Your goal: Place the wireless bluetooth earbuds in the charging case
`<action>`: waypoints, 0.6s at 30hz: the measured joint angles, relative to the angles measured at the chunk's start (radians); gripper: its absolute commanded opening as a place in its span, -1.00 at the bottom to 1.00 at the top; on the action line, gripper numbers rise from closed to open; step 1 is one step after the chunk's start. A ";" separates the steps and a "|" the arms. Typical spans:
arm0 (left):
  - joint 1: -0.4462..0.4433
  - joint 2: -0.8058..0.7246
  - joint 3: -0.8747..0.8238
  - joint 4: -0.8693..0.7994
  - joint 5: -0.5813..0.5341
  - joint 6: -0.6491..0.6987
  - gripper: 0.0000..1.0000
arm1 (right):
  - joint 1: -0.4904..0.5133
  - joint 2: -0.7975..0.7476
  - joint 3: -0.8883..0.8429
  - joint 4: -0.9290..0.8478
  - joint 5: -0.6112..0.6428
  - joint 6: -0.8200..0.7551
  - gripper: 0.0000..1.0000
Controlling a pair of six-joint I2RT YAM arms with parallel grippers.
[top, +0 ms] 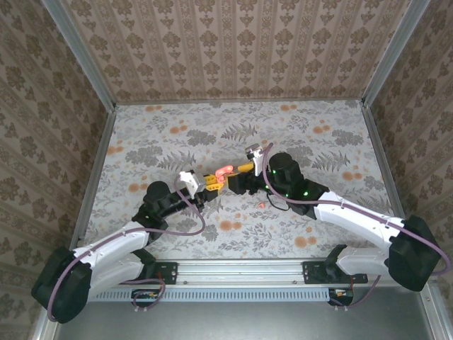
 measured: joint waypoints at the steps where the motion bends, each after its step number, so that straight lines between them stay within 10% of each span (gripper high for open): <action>1: 0.000 -0.002 0.000 0.000 0.000 0.000 -0.91 | -0.001 -0.008 -0.002 -0.002 0.000 0.000 0.40; 18: -0.018 -0.003 -0.008 -0.082 -0.019 0.051 -0.91 | -0.084 -0.060 0.132 -0.442 -0.004 -0.007 0.32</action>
